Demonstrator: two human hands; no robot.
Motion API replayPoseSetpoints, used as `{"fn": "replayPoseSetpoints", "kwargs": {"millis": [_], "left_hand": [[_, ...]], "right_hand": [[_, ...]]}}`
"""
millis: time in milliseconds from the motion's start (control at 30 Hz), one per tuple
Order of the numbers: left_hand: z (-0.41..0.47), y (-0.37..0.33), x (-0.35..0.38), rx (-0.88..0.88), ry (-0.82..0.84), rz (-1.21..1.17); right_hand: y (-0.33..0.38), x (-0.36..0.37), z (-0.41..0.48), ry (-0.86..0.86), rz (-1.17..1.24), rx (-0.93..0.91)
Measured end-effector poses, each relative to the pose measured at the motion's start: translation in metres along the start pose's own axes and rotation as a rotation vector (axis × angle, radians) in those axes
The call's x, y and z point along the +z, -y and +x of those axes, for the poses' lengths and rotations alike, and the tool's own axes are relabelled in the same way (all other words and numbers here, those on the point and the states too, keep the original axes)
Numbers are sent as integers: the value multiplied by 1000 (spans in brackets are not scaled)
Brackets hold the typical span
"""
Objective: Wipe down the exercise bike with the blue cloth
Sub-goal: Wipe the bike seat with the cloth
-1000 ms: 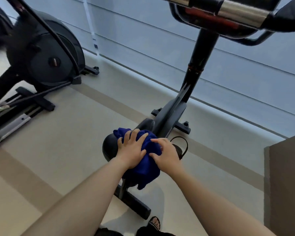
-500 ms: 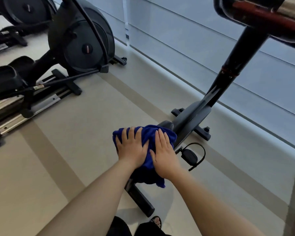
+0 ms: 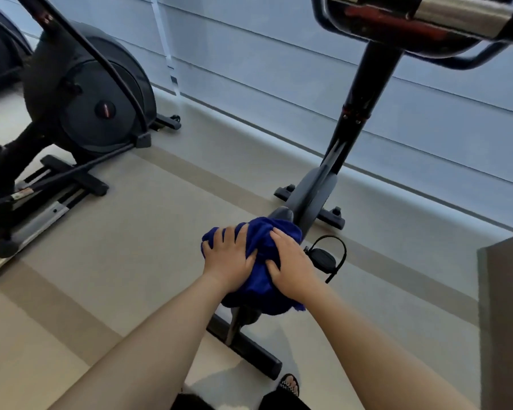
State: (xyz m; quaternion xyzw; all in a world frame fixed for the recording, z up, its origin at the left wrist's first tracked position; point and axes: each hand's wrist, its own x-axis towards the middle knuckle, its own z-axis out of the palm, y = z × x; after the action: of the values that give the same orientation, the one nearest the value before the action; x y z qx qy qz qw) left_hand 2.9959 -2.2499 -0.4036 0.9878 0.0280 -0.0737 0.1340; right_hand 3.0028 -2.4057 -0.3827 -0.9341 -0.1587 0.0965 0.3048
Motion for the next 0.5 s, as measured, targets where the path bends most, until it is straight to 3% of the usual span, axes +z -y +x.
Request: {"fn": "replayPoseSetpoints", "kwargs": {"millis": [167,367,500], "left_hand": [[-8,13,-12,214,72,-6],[-6,15,-10,468,60,36],[6,15,-8,572,96,12]], "right_hand": [[20,19,-22,-132,45,150],[42,51,-32,-460,65,320],[44,64,-34,-510,34,413]]}}
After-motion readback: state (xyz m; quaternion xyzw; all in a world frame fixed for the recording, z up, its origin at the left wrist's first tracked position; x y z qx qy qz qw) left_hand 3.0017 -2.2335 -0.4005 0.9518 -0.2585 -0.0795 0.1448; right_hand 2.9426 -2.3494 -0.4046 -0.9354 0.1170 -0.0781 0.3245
